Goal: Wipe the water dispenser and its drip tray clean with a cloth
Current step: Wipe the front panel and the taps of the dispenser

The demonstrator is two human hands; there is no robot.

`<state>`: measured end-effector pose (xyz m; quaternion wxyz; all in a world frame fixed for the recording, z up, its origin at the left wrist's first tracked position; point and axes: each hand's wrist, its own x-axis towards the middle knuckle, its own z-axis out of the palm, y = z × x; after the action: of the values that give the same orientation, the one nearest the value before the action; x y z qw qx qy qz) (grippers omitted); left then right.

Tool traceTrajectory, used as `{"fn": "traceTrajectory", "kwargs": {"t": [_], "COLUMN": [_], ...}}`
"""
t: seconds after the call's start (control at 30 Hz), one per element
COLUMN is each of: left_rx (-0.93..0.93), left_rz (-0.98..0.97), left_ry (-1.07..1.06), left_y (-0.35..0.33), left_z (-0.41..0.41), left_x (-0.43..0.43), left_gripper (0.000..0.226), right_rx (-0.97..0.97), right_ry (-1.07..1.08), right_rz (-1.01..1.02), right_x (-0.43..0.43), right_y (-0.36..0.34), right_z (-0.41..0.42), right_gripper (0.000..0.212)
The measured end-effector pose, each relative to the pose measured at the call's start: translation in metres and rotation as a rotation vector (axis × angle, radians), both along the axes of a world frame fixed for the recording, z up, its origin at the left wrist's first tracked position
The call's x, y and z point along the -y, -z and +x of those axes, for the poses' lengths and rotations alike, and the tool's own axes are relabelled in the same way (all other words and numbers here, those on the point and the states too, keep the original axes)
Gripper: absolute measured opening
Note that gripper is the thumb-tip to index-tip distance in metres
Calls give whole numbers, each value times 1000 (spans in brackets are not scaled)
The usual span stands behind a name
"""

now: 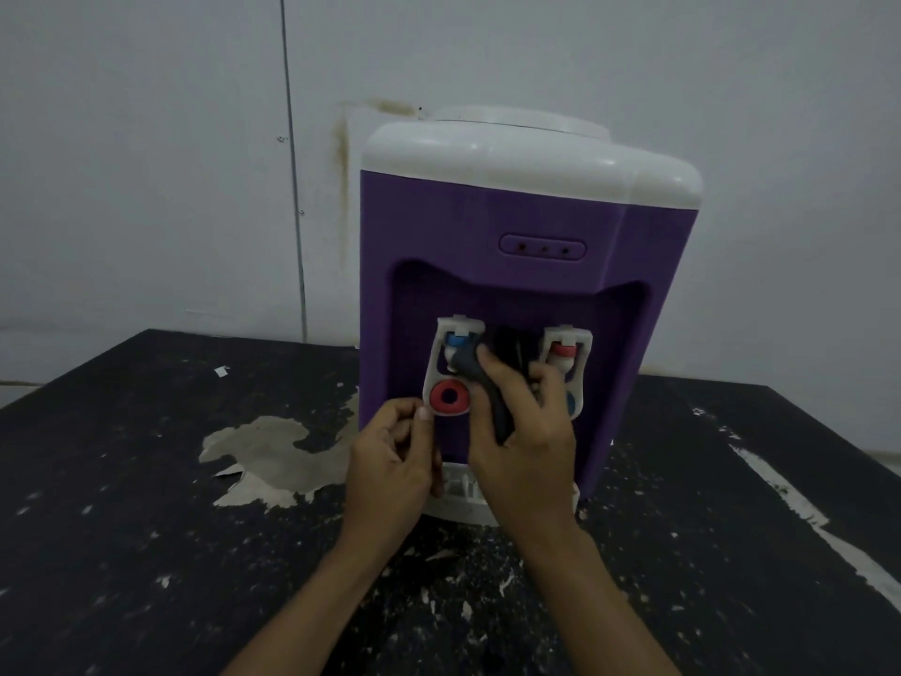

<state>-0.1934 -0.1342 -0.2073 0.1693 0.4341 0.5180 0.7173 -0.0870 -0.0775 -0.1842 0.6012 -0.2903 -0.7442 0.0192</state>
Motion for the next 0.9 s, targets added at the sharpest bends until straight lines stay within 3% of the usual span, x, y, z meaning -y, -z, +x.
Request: {"fn": "traceTrajectory", "kwargs": {"t": [0.2, 0.37, 0.53, 0.67, 0.8, 0.9], "left_rx": [-12, -39, -33, -58, -44, -73], "left_rz": [-15, -21, -17, -12, -11, 3], "left_ry": [-4, -3, -10, 9, 33, 28], "left_y": [0, 3, 2, 2, 2, 3], "left_z": [-2, -3, -5, -6, -12, -12], "left_x": [1, 1, 2, 3, 3, 3], "left_gripper": [16, 18, 16, 15, 18, 17], "right_rx": [118, -24, 112, -67, 44, -125], "right_ry": [-75, -13, -110, -90, -162, -101], "right_rz": [-113, -120, -89, -184, -133, -222], "right_x": [18, 12, 13, 15, 23, 21], "right_y": [41, 25, 33, 28, 28, 24], "right_z": [9, 3, -2, -11, -17, -22], "right_gripper": [40, 35, 36, 33, 34, 32]}}
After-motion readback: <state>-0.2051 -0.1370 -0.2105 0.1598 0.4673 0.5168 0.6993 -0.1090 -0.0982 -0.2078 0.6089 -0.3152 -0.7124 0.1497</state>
